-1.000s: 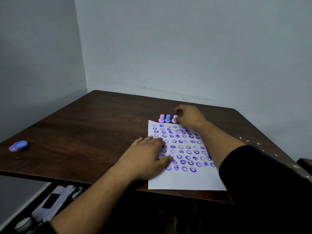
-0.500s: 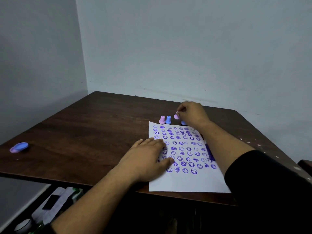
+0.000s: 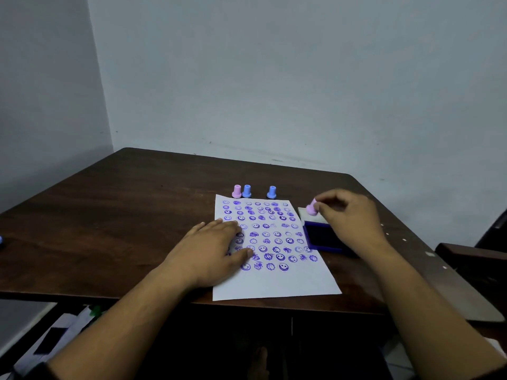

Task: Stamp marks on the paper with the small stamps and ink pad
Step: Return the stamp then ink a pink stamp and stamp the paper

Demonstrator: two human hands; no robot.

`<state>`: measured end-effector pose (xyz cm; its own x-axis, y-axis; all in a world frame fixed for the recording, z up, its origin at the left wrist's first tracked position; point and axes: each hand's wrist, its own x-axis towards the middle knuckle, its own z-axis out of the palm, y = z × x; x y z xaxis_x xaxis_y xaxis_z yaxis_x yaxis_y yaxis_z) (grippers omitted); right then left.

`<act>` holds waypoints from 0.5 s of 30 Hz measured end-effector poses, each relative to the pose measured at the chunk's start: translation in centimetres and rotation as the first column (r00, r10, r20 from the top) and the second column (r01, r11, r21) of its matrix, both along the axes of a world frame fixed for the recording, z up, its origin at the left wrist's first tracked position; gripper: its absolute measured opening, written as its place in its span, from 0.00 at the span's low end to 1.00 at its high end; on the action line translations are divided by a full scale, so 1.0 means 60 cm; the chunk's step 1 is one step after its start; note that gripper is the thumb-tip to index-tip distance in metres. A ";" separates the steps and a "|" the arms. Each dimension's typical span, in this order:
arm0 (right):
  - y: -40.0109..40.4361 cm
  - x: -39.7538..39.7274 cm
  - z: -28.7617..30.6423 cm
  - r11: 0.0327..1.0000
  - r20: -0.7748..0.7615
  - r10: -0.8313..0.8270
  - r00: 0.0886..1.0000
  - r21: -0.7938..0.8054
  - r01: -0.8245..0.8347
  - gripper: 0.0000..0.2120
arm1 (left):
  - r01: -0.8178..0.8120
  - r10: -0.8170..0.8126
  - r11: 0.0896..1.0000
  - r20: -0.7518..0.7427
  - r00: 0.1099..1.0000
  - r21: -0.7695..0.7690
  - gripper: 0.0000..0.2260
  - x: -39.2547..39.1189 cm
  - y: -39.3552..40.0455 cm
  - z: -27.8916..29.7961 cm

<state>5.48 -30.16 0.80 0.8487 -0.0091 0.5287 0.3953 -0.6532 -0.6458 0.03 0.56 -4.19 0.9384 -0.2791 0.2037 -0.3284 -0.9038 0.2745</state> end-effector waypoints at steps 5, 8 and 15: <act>-0.033 -0.040 -0.045 0.996 -0.007 -0.080 0.997 -0.047 0.080 0.05 | -0.001 0.001 1.000 -0.012 1.000 0.014 0.33 0.001 0.001 0.002; -0.036 -0.045 -0.058 0.995 0.013 -0.076 0.997 -0.062 0.076 0.06 | 0.002 -0.002 1.000 -0.005 1.000 0.014 0.33 0.004 0.002 0.001; -0.035 -0.040 -0.070 0.987 0.003 -0.074 0.997 -0.139 0.074 0.09 | 0.000 0.000 1.000 0.002 1.000 0.009 0.36 0.006 0.003 -0.003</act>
